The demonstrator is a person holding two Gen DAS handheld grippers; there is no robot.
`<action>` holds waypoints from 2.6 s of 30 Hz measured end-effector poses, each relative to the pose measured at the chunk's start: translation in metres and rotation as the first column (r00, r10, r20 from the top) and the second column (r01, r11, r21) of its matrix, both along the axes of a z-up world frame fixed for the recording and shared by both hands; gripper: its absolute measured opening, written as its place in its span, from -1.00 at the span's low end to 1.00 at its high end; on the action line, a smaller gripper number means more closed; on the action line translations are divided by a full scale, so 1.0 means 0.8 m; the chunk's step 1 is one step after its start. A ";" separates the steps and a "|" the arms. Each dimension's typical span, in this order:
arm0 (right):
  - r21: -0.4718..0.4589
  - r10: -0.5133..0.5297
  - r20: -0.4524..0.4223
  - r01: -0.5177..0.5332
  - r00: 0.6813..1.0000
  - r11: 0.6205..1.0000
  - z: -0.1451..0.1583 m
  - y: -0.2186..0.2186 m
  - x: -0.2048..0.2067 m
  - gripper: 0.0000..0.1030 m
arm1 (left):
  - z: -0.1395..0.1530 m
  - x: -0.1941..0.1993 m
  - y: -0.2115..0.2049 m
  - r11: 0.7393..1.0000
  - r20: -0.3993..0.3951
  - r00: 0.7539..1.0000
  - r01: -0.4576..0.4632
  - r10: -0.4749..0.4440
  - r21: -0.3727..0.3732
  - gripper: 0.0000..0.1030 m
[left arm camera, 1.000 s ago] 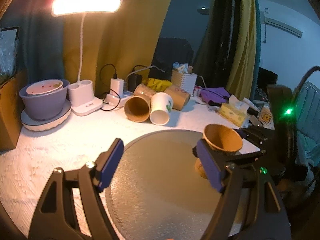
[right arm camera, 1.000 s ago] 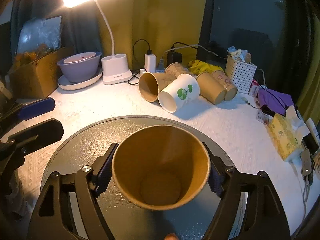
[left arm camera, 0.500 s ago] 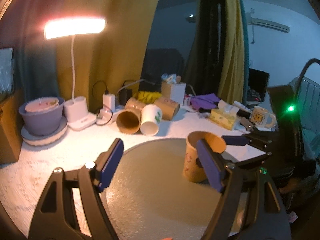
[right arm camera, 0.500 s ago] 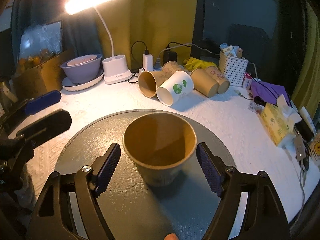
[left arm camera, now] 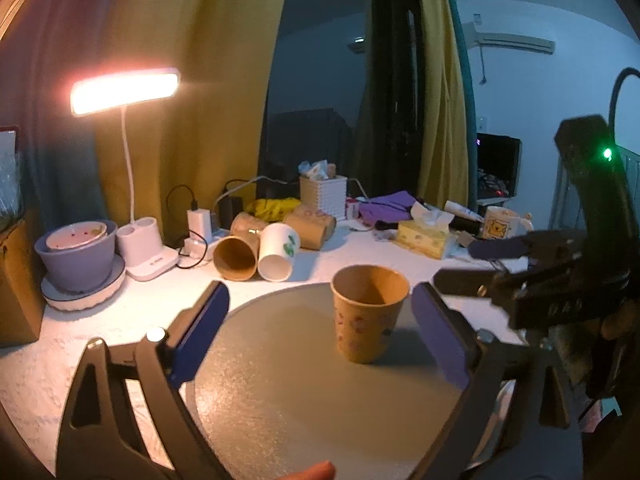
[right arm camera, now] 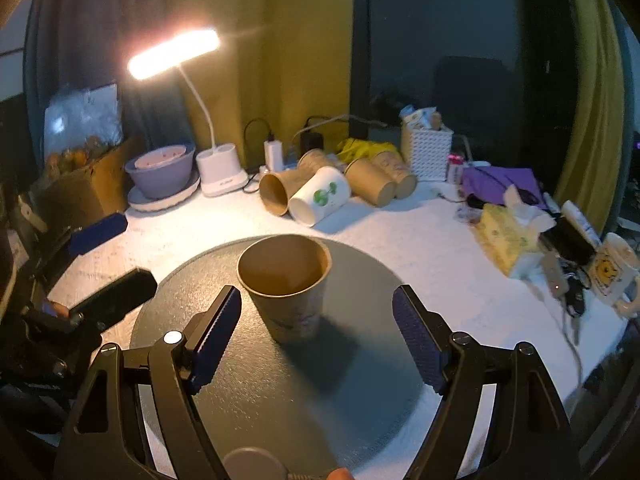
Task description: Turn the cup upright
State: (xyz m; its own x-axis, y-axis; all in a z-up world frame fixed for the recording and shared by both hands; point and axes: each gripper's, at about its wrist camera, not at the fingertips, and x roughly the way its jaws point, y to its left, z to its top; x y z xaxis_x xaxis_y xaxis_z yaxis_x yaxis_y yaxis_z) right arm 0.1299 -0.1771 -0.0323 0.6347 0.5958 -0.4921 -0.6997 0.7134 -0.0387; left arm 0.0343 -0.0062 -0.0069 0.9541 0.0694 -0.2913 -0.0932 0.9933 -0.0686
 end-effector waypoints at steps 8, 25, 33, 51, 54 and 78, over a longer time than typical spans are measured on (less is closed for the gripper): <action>0.062 -0.021 0.052 0.017 0.998 0.998 0.032 -0.038 -0.021 0.57 | 0.025 -0.020 -0.019 0.999 0.005 0.999 -0.042 0.042 -0.023 0.85; 0.192 -0.058 0.167 0.025 0.984 0.981 0.087 -0.105 -0.067 0.57 | 0.103 -0.065 -0.089 0.989 0.156 0.985 -0.098 0.080 0.110 0.86; 0.222 -0.044 0.182 0.003 0.982 0.975 0.092 -0.116 -0.074 0.57 | 0.115 -0.078 -0.109 0.981 0.202 0.976 -0.117 0.084 0.155 0.86; 0.193 -0.016 0.168 -0.017 0.986 0.981 0.083 -0.099 -0.071 0.57 | 0.110 -0.085 -0.092 0.992 0.199 0.975 -0.108 0.094 0.062 0.86; 0.193 -0.015 0.170 -0.018 0.985 0.981 0.083 -0.099 -0.072 0.57 | 0.110 -0.085 -0.092 0.993 0.194 0.977 -0.104 0.092 0.055 0.86; 0.186 -0.009 0.170 -0.024 0.985 0.982 0.080 -0.094 -0.073 0.57 | 0.108 -0.082 -0.090 0.995 0.181 0.980 -0.095 0.088 0.029 0.86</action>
